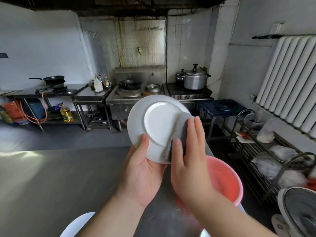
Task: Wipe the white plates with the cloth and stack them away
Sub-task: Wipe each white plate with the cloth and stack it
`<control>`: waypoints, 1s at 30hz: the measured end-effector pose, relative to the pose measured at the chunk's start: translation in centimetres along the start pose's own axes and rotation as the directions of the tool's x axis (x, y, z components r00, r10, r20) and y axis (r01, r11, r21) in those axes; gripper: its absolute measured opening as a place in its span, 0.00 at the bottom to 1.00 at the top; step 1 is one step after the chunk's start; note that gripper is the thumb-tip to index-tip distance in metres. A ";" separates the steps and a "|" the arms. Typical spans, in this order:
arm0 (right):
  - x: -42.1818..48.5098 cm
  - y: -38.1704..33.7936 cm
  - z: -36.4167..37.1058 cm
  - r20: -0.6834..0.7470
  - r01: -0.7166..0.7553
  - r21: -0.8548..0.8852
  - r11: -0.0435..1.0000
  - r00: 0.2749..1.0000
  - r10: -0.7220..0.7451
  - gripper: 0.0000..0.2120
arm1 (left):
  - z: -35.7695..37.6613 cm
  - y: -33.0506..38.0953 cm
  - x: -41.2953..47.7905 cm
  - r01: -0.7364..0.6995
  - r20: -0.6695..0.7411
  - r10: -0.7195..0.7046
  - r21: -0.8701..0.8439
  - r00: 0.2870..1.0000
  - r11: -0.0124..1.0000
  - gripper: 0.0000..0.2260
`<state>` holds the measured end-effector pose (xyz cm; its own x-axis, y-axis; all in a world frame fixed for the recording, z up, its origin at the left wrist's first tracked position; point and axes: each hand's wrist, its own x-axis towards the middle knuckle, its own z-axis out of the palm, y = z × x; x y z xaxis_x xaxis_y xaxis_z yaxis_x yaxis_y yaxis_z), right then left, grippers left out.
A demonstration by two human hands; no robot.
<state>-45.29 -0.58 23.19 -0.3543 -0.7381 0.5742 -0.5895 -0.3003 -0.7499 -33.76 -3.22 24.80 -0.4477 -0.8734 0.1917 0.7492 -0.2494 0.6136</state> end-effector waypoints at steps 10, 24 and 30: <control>5.2 1.6 -2.7 0.092 0.206 0.052 0.977 0.973 -0.210 0.26 | -0.4 2.9 0.5 0.035 -0.025 -0.034 0.049 0.999 0.998 0.23; -2.5 0.9 1.4 0.228 0.269 -0.351 0.897 0.954 -0.197 0.31 | -2.0 -0.3 1.2 0.152 -0.143 -0.149 0.010 0.979 0.988 0.28; 1.9 3.7 -2.0 0.141 0.017 -0.205 0.979 0.990 0.013 0.26 | -1.3 -1.8 2.3 0.106 -0.160 -0.101 0.018 0.982 0.994 0.24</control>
<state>-49.63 -1.87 22.21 -0.2560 -0.8196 0.5126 -0.7314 -0.1825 -0.6570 -35.52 -5.33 23.20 -0.4374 -0.8993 0.0034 0.6888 -0.3326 0.6441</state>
